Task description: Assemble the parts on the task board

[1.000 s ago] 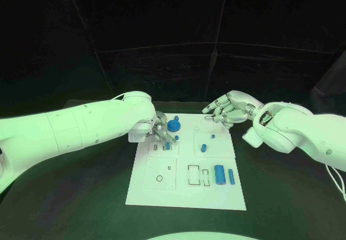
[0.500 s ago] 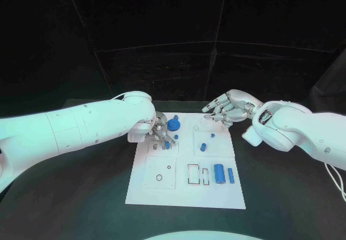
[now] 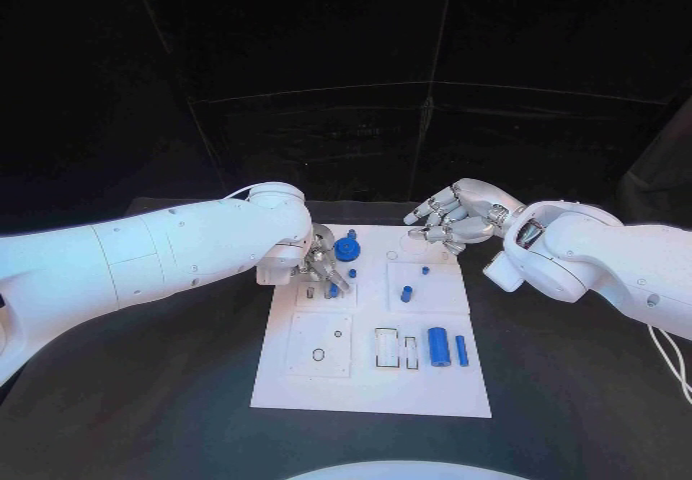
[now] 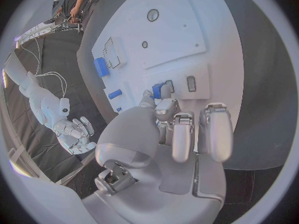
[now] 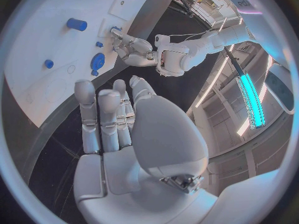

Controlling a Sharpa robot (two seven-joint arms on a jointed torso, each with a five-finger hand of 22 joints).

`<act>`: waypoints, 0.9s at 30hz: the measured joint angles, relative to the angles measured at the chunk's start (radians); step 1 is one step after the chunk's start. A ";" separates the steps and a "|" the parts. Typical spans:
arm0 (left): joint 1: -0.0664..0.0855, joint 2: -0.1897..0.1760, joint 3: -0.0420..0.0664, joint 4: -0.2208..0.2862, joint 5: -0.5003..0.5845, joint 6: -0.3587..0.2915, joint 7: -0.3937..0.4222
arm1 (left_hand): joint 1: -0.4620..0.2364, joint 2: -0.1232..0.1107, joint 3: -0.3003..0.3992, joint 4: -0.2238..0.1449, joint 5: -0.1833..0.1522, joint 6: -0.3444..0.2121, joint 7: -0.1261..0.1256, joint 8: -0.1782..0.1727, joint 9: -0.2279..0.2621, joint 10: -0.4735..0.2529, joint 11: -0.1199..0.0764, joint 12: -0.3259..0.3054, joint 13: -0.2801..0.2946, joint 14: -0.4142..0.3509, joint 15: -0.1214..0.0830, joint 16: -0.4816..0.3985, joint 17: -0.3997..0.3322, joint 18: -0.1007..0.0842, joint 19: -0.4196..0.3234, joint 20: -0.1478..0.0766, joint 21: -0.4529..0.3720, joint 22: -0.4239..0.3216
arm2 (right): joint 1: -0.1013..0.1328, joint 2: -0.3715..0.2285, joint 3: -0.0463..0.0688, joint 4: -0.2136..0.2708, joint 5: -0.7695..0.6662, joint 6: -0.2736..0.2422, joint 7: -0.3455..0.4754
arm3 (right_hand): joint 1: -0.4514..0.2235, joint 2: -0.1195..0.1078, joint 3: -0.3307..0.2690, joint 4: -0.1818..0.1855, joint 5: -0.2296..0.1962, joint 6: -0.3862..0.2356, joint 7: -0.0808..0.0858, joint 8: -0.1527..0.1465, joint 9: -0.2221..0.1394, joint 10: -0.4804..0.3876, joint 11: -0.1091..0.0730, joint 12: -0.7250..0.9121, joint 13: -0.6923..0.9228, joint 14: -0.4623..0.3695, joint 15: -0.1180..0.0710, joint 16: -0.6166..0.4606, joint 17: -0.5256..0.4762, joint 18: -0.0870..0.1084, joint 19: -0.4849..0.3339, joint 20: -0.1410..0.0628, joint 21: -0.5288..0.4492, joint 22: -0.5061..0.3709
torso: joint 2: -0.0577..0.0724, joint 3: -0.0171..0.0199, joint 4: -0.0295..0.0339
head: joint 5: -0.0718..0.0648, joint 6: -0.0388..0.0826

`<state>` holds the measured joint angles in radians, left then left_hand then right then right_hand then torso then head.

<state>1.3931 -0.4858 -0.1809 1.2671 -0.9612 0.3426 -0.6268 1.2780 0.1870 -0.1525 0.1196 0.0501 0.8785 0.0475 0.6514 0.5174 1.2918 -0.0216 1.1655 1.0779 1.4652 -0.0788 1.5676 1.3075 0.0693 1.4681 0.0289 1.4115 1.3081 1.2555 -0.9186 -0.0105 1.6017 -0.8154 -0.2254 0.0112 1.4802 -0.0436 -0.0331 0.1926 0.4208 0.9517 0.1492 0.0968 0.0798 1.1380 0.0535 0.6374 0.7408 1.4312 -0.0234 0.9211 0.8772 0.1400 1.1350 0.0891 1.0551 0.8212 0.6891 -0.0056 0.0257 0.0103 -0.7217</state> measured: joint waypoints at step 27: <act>-0.009 -0.117 -0.001 0.133 0.071 -0.220 0.036 | -0.194 -0.215 0.693 -0.038 0.066 -0.021 0.008 0.008 0.071 0.009 0.006 -0.034 -0.021 0.002 -0.005 0.000 0.000 0.000 0.000 -0.007 0.000 0.000 | 0.000 0.001 0.000 -0.009 -0.002 0.001 -0.003 | 0.000 0.000 0.003 0.003 0.009 0.000 0.000 0.000 0.000 0.004 -0.003 0.000 -0.002 0.004 0.004 0.000 0.003 0.000 0.003 -0.003 0.000 -0.001 | -0.001 0.0010 0.0030 | 0.007 -0.005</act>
<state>1.3844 -0.6027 -0.1823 1.3999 -0.8903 0.1227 -0.5904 1.0844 -0.0282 0.5401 0.0821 0.1157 0.8578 0.0554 0.6592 0.5888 1.3010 -0.0159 1.1314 1.0570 1.4674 -0.0838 1.5676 1.3074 0.0692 1.4679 0.0218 1.4114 1.3078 1.2554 -0.9179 -0.0107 1.5929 -0.8177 -0.2242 0.0086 1.4803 -0.0435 -0.0305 0.1953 0.4298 0.9517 0.1491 0.0967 0.0798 1.1420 0.0503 0.6374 0.7385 1.4348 -0.0197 0.9211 0.8801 0.1399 1.1385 0.0856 1.0552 0.8203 0.6885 -0.0046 0.0287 0.0172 -0.7263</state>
